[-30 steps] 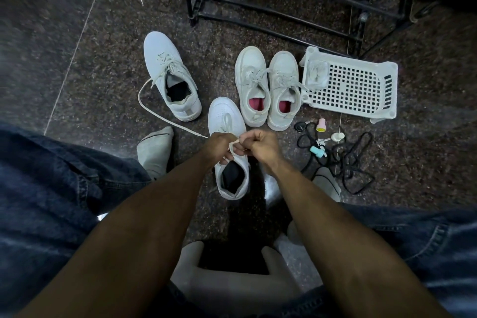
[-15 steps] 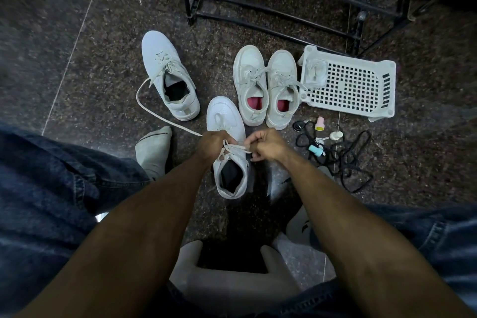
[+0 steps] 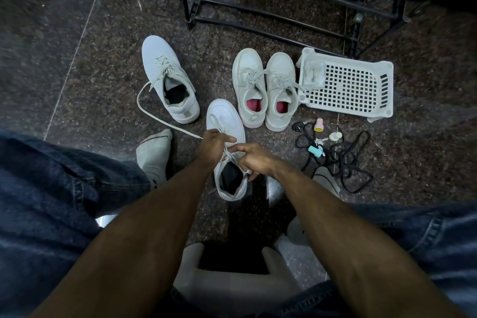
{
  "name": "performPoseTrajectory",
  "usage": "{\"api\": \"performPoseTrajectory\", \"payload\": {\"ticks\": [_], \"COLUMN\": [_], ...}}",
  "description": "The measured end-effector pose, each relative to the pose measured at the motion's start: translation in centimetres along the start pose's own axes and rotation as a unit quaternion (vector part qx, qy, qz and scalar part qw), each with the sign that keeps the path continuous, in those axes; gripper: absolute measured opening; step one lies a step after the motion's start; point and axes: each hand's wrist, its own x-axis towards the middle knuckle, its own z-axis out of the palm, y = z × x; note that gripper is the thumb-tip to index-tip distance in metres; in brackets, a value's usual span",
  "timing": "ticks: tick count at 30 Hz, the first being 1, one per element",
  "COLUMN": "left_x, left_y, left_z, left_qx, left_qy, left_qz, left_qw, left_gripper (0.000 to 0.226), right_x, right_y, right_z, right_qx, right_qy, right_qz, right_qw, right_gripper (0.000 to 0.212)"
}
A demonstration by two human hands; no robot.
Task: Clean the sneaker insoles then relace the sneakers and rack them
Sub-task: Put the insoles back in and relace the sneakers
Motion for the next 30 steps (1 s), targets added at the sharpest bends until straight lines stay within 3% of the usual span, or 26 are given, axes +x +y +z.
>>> {"api": "performPoseTrajectory", "payload": {"ticks": [4,7,9,12,17,20,26,28,30], "left_x": [0.1,-0.6,-0.6,-0.9,-2.5,-2.7,-3.4,-3.6,-3.7], "left_y": [-0.4,0.2,0.1,-0.3,0.0,-0.3,0.2,0.8,1.5], "left_z": [0.0,-0.1,-0.4,-1.0,-1.9,-2.6,-3.3,-3.3,-2.9], "left_qx": [0.006,0.007,0.035,0.162,0.372,0.455,0.575,0.579,0.561], "left_qy": [0.020,0.007,0.011,0.010,-0.036,-0.045,-0.048,-0.054,-0.031], "left_qz": [0.001,-0.002,0.020,0.078,0.142,0.157,0.319,0.304,0.233], "left_qw": [1.000,1.000,0.999,0.984,0.917,0.875,0.752,0.754,0.794], "left_gripper": [0.003,0.025,0.020,0.023,0.008,0.012,0.018,0.027,0.024], "right_x": [0.2,0.9,1.5,1.9,2.2,2.2,3.1,3.3,3.5], "right_y": [0.3,0.5,0.4,0.3,0.3,0.3,-0.6,-0.5,-0.2], "right_z": [1.1,1.9,2.3,2.6,2.5,2.5,2.5,2.5,2.5], "right_qx": [0.000,0.057,0.085,0.109,0.169,0.185,0.161,0.136,0.083], "right_qy": [0.044,0.091,0.109,0.113,0.104,0.097,0.163,0.185,0.193], "right_qz": [-0.055,-0.070,-0.051,-0.018,0.016,0.033,0.061,0.030,-0.021], "right_qw": [0.998,0.992,0.989,0.987,0.980,0.977,0.971,0.973,0.977], "right_gripper": [0.016,0.013,0.020,0.025,0.022,0.018,0.013,0.013,0.019]}}
